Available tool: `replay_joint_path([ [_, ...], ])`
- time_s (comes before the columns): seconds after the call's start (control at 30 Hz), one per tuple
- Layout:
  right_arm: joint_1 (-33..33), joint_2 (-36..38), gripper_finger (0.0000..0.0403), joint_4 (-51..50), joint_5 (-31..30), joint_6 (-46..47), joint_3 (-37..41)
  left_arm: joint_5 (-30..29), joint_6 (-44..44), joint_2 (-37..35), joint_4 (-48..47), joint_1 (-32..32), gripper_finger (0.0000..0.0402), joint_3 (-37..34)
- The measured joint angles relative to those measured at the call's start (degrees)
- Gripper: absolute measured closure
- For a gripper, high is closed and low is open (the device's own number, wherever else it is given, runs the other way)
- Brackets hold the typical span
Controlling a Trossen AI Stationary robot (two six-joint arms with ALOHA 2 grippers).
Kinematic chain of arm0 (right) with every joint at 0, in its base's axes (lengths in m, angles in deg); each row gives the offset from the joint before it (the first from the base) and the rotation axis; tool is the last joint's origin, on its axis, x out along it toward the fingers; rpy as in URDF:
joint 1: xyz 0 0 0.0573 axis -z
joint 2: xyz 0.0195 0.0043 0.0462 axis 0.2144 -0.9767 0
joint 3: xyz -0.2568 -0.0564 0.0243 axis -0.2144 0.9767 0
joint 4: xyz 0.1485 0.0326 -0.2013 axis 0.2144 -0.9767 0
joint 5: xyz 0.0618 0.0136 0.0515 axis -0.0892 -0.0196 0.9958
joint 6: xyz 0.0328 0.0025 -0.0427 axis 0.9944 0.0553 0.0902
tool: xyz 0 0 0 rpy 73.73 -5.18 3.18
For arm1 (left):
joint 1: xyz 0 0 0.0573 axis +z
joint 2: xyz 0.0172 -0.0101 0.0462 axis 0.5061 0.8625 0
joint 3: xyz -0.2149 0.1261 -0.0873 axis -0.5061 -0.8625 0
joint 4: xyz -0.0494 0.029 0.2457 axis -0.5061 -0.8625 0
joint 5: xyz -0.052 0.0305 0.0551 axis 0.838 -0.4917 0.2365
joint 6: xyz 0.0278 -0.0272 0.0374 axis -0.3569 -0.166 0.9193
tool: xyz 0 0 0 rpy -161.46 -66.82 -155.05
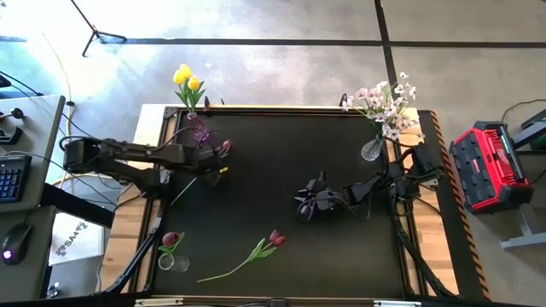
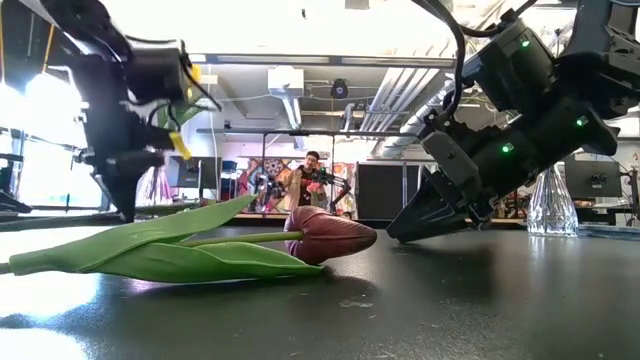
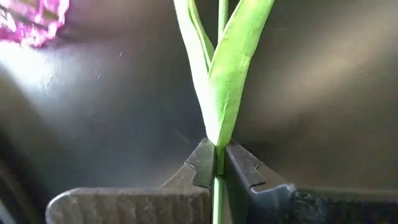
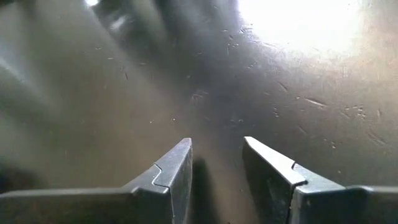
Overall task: Sort flowers into vase by color
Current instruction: Put the top red flower into the bottom transparent vase
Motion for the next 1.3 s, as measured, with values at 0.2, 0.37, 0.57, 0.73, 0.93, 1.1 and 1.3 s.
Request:
replay_joint_path([
  [0.2,0.02,0.05,0.0269,-0.45,0.82,1.36,0.0,-2.09,-3.12,-8.22,2.26,-7.34,0.04,0.04],
  [0.37,0.02,0.05,0.0269,-0.07,0.98,2.08,0.0,-5.97,-4.1,-16.23,7.51,-15.72,0.0401,0.07],
  [0.57,0.02,0.05,0.0269,0.06,0.78,3.6,0.0,-9.72,-0.72,-23.55,16.58,-26.72,0.0401,0.11],
  [0.73,0.01,0.02,0.0269,0.45,0.81,3.8,0.0,-9.34,5.71,-25.92,29.03,-35.67,0.0401,0.13],
  [0.93,0.0,-0.03,0.0269,0.82,0.26,5.72,0.0,-14.72,16.29,-26.48,39.66,-45.43,0.0401,0.15],
  [1.1,0.0,-0.03,0.0269,0.87,0.08,6.72,0.0,-23.55,24.4,-26.48,45.38,-53.27,0.0401,0.17],
  [1.3,0.0,-0.06,0.0269,0.93,-0.08,8.29,0.01,-37.08,30.32,-26.48,48.9,-63.77,0.0401,0.17],
])
